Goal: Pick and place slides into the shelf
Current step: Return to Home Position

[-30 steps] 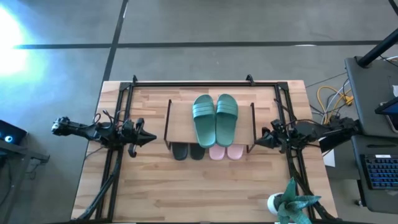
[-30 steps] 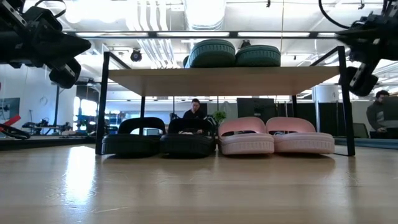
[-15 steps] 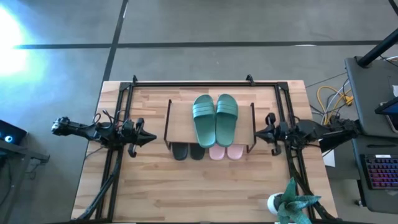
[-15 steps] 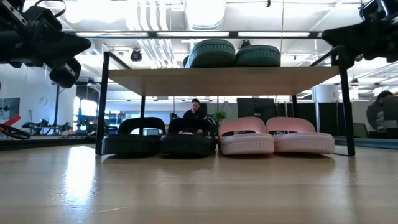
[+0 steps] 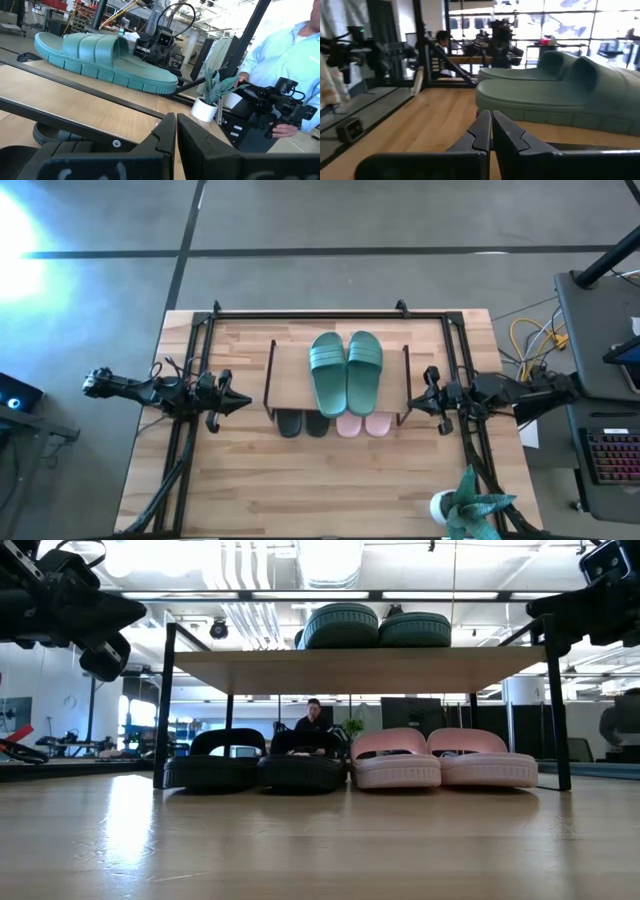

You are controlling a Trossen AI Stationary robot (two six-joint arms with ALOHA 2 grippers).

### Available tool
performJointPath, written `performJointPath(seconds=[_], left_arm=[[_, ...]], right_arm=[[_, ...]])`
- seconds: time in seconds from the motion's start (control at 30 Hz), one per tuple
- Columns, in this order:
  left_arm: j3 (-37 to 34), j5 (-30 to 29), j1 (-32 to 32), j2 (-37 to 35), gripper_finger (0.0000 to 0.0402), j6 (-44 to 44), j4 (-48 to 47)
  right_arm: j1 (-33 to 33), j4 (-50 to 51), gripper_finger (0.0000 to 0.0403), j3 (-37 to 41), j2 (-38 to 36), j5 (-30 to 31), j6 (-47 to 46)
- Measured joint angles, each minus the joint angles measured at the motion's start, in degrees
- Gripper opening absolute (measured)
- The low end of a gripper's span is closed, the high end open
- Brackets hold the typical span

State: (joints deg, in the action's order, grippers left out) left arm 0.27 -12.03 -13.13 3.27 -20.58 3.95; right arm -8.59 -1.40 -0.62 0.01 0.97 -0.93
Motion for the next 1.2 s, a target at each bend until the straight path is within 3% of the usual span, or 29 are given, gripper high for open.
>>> performJointPath(seconds=[0.2,0.57,1.2], left_arm=[[0.0,0.02,-0.01,-0.02,0.0002,0.0,0.0],[0.0,0.02,0.01,-0.02,0.0002,0.0,0.0],[0.0,0.02,0.0,-0.02,0.0002,0.0,0.0]], right_arm=[[1.12,-0.08,0.0009,0.02,0.0,-1.12,-1.08],[1.12,-0.27,0.0009,0.02,0.02,-0.89,-12.4],[1.12,-0.2,0.0009,0.02,0.04,-0.89,-12.53]])
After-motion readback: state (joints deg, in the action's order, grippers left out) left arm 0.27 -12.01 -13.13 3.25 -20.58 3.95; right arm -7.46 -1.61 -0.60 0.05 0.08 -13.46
